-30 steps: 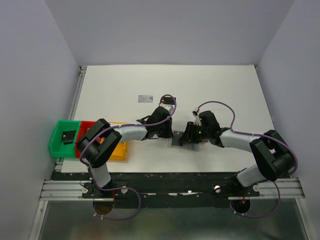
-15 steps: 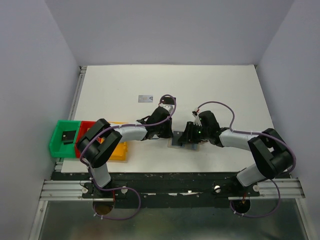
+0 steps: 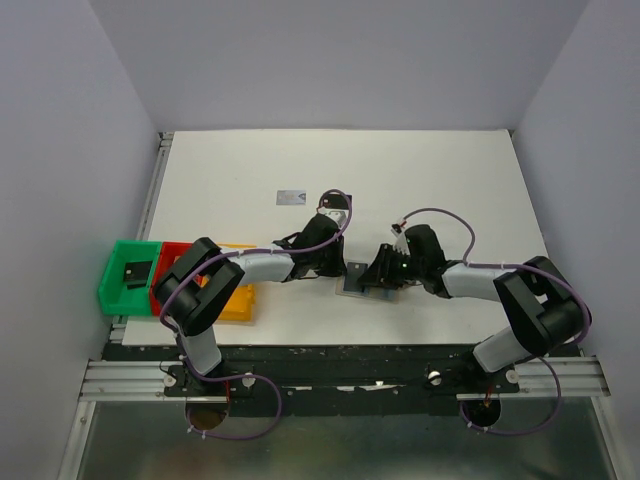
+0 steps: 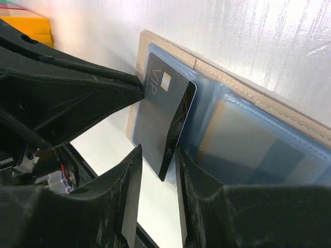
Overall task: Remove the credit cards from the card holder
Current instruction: Remove the credit card from the card holder.
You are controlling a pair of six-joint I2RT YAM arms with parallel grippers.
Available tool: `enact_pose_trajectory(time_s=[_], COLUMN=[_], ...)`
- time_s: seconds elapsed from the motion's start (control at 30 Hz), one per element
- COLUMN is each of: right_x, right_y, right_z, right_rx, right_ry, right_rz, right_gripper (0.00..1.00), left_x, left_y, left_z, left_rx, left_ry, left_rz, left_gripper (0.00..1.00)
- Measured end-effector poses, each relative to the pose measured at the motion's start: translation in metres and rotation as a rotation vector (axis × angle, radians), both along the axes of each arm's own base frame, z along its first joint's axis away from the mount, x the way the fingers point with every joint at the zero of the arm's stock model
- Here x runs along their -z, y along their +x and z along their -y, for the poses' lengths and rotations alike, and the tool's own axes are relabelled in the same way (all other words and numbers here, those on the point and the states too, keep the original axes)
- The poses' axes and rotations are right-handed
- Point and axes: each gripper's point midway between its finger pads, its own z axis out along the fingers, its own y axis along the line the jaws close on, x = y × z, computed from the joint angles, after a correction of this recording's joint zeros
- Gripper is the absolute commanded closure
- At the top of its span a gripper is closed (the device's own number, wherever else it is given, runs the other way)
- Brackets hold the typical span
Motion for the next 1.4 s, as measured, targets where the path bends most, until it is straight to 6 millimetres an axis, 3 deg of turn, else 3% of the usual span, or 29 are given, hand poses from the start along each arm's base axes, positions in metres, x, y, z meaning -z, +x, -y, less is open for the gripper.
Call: enact_pose_trajectory(time_s=[1.27,1.4], right_x=[-0.003,-0.006], right_y=[0.006,0.005], right_z=[-0.014,-0.012], right_rx=[0.031,0.020], right_ry=[0.191,0.181], right_rz=[-0.046,-0.033], right_gripper=[0.63,0.63], left_x=[0.001,0.001], left_y=[-0.001,-0.001], left_z=[0.001,0.002], left_rx=[-0.005,-0.006], left_ry=[-0.005,-0.008], left_rz=[0.005,0.004], left_gripper=[1.00,0.92])
